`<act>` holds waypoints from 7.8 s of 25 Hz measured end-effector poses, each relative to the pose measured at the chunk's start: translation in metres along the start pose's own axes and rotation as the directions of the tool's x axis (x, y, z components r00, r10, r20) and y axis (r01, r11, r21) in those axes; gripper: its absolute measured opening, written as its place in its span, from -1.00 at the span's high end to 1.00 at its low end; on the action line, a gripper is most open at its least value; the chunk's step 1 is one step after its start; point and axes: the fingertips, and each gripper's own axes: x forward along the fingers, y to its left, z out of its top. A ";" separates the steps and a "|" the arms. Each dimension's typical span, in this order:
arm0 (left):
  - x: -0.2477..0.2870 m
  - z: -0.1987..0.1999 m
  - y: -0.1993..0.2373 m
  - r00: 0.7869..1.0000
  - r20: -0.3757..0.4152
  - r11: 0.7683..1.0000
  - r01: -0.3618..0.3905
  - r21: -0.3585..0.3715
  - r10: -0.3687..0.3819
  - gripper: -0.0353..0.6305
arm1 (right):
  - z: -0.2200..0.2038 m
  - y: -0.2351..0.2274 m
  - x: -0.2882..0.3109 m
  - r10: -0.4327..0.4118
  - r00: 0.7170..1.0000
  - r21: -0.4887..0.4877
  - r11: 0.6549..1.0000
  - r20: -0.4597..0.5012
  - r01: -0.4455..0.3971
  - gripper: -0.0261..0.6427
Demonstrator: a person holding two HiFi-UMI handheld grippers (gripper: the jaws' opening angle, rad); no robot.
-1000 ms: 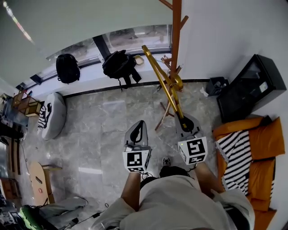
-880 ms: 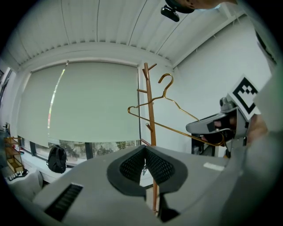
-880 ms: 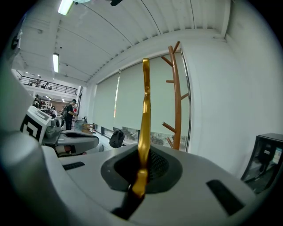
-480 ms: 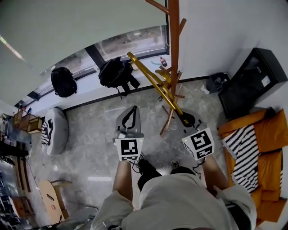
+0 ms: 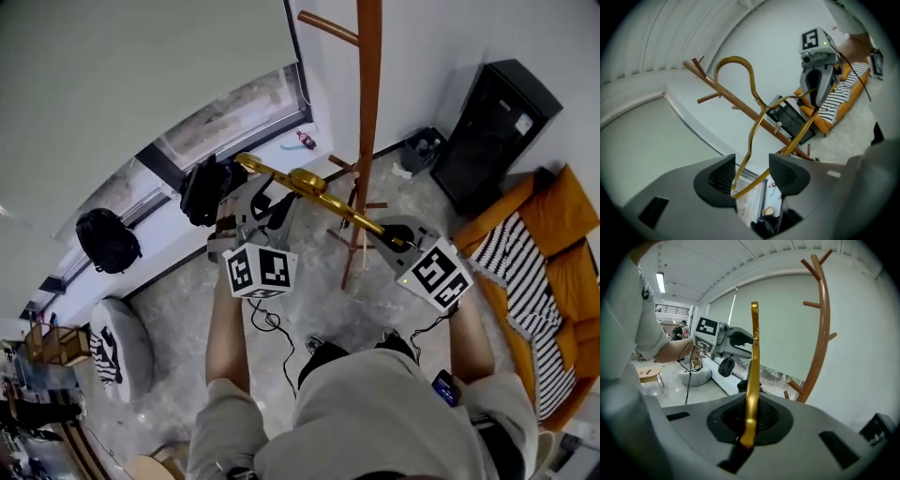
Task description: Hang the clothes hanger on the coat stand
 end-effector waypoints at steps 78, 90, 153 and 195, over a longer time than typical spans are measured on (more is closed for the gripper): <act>0.148 0.133 0.133 0.745 0.520 0.906 0.302 0.295 -0.418 0.84 | 0.159 -0.151 -0.027 -0.907 0.291 -0.554 0.417 -0.304 0.720 0.87; 0.150 0.155 0.131 0.706 0.559 0.899 0.304 0.316 -0.435 0.84 | 0.154 -0.160 -0.047 -0.913 0.224 -0.567 0.390 -0.342 0.726 0.89; 0.162 0.122 0.084 0.611 0.704 0.932 0.262 0.251 -0.362 0.42 | 0.127 -0.147 -0.014 -0.930 0.131 -0.560 0.314 -0.343 0.766 0.54; 0.076 -0.022 0.073 0.558 0.808 0.673 0.673 -0.308 -0.188 0.87 | 0.116 -0.011 -0.021 -0.999 0.043 0.215 0.038 -0.019 0.976 0.91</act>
